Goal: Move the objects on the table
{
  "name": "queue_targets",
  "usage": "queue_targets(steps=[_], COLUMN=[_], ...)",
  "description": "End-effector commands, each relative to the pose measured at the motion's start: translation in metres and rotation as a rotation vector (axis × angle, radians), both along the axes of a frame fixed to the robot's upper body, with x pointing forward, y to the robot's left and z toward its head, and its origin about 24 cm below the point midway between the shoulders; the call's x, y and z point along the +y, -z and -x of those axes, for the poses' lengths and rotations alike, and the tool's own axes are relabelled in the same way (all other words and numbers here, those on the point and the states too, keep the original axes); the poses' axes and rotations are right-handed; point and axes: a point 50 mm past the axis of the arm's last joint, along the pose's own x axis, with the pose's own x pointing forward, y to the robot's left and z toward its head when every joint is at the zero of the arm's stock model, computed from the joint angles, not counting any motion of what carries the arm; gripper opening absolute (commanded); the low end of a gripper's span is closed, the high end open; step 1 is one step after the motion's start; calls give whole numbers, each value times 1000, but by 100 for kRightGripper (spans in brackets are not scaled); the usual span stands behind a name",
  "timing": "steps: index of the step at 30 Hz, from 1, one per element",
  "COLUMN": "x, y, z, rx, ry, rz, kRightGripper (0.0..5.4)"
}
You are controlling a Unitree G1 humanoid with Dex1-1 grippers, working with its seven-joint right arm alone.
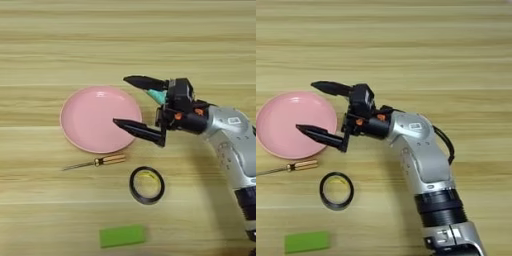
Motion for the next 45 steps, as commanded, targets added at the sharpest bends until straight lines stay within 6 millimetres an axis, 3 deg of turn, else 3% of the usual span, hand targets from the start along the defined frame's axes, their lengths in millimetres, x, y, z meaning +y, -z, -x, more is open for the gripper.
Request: queue_targets(steps=[1, 19, 45], x=[-2, -11, -19], y=[-20, -13, 16], z=[-1, 10, 26], rx=[-80, -35, -40], ry=[-23, -155, -263], rz=[5, 83, 270], kRightGripper=[537, 537, 537])
